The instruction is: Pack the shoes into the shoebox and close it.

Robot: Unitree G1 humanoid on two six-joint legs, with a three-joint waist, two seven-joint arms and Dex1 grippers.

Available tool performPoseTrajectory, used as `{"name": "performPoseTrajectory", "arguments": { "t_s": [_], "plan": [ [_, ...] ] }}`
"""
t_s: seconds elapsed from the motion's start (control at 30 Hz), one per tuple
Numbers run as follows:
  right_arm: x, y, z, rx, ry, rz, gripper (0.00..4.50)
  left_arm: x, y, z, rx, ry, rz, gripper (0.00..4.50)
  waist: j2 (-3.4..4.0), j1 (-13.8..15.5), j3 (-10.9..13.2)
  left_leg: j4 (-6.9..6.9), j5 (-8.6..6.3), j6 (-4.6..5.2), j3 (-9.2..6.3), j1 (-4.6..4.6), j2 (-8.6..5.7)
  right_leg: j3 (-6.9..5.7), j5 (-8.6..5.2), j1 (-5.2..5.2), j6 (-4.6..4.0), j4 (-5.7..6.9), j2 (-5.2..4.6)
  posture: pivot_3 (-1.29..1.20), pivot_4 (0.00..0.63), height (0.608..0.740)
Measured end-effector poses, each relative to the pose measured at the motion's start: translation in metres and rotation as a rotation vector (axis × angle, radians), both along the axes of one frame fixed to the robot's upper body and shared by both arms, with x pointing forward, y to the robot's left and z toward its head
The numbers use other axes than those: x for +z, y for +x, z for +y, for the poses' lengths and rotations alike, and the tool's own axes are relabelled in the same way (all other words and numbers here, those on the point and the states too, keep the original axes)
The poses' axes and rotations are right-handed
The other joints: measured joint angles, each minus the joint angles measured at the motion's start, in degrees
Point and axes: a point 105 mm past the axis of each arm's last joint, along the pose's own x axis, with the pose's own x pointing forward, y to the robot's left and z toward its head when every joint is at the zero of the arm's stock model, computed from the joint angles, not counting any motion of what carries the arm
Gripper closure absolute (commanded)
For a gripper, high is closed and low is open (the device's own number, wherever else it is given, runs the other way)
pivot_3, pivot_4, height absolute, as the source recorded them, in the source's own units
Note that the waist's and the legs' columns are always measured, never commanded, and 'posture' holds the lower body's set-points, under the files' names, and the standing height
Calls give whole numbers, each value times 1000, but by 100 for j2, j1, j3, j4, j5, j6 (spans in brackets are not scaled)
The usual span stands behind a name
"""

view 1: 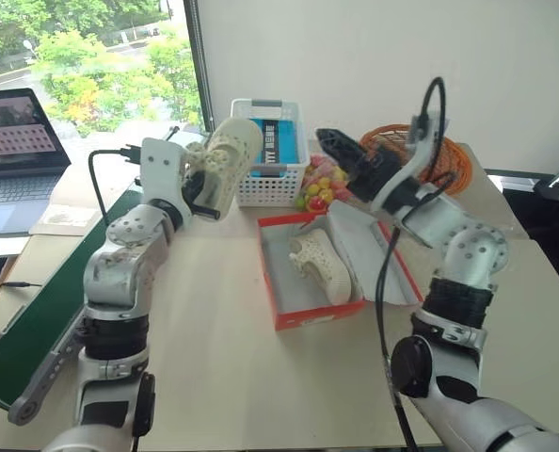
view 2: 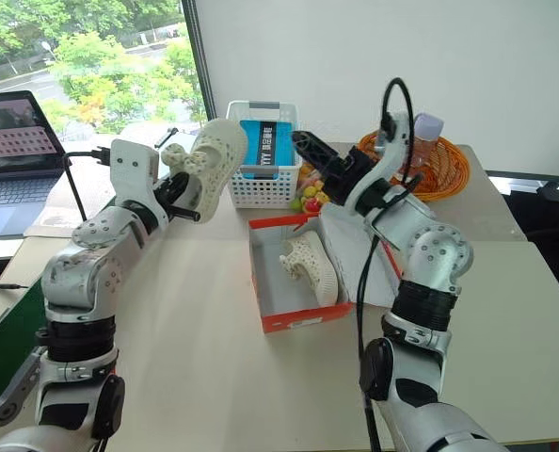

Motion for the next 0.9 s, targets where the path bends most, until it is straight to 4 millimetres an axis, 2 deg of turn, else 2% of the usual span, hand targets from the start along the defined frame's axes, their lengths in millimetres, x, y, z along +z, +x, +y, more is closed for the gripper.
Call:
{"name": "performPoseTrajectory", "arguments": {
  "t_s": [0.1, 0.33, 0.77, 0.9],
  "plan": [
    [2, -1, -1, 3, 47, 16, 0, 4, 0, -20, -65, -49, 2, 4419, 1, -4, 0, 0, 0, 0, -2, 0, -1, 0, 0, 2, 2, -1, 0, 0, 150, 740],
    [-2, -1, -1, -8, 59, 50, 0, -3, -12, -62, -236, -110, 92, 4419, 1, -22, 0, 0, 0, 1, -7, 0, -2, 2, -1, 2, 4, -1, 4, 0, 150, 740],
    [-16, -1, 2, -16, -27, 69, 0, 1, -25, -94, -391, -138, 153, 4419, 1, -23, 0, 0, 1, 1, -13, -1, -4, 2, -2, 4, 6, -4, 5, 0, 150, 740],
    [-16, -2, 2, -11, -41, 54, 1063, 0, -26, -95, -399, -132, 159, 4500, 2, -26, 1, 0, 1, 2, -13, -1, -4, 2, -2, 4, 6, -5, 6, 0, 150, 740]
  ]
}}
